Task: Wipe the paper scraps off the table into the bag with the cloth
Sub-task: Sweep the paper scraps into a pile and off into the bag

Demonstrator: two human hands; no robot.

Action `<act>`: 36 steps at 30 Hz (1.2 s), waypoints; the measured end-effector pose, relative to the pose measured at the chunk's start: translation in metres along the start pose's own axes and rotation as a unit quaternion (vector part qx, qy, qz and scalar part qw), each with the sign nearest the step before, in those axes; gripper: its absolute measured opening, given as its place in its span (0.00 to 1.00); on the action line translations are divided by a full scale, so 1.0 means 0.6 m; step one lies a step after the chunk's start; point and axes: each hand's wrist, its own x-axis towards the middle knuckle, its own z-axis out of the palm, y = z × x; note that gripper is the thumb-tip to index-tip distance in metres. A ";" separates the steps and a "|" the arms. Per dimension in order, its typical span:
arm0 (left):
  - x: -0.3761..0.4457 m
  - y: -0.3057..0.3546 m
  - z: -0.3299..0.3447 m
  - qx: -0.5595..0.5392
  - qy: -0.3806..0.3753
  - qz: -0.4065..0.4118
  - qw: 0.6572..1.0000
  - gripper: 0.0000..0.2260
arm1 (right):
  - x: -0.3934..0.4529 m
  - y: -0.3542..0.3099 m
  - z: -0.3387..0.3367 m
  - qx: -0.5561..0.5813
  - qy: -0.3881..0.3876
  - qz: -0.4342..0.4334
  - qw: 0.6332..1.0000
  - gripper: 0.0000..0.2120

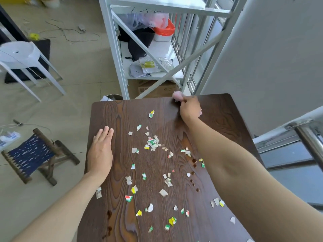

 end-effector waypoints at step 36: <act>-0.041 -0.003 -0.032 -0.085 -0.046 0.037 0.995 0.20 | -0.231 0.113 -0.068 -0.145 -0.095 -0.149 0.973 0.17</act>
